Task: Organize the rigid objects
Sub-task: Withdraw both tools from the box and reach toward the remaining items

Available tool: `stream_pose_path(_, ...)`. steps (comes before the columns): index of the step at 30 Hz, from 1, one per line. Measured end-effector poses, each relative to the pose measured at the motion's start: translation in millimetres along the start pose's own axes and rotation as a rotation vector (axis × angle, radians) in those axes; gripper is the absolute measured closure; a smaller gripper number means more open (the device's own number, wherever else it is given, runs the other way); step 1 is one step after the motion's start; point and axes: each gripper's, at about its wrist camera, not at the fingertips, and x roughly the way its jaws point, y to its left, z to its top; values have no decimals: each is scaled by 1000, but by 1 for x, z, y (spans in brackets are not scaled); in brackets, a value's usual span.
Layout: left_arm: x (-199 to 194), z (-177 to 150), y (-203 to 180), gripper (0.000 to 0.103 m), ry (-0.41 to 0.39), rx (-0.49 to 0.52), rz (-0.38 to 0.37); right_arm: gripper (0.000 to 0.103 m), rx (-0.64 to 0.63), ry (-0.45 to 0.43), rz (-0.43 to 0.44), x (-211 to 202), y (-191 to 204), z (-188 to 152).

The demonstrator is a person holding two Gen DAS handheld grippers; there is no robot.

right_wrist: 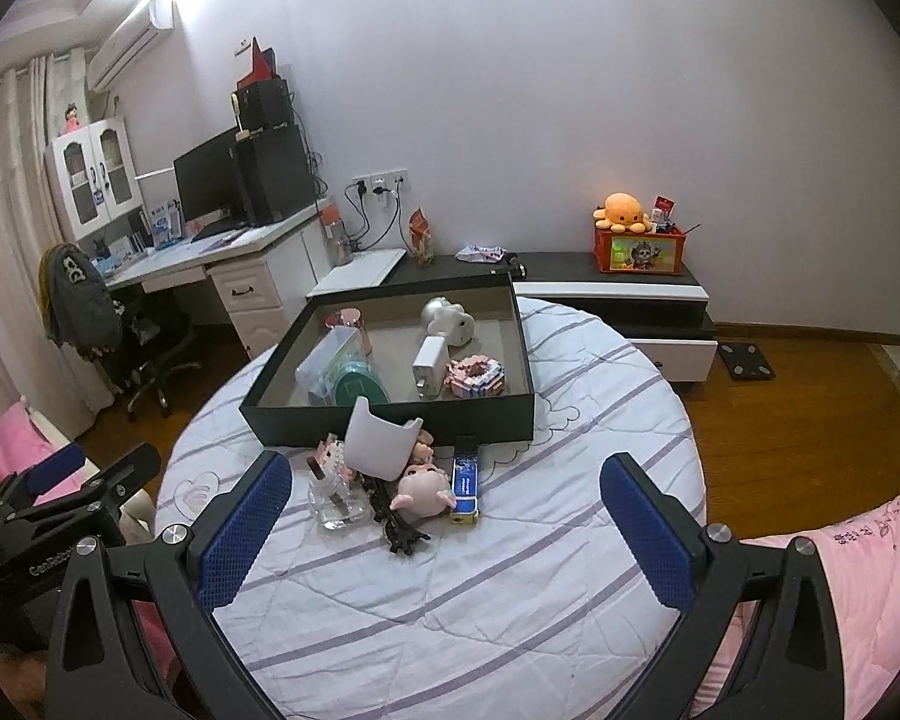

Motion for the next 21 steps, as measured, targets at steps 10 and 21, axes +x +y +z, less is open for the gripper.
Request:
stream_pose_path(10,37,-19,-15,0,101,24,-14,0,-46,131,-11,43,-7,-19)
stream_pose_path(21,87,-33,-41,0,178,63,-28,0,-58,229,18,90,-17,-29)
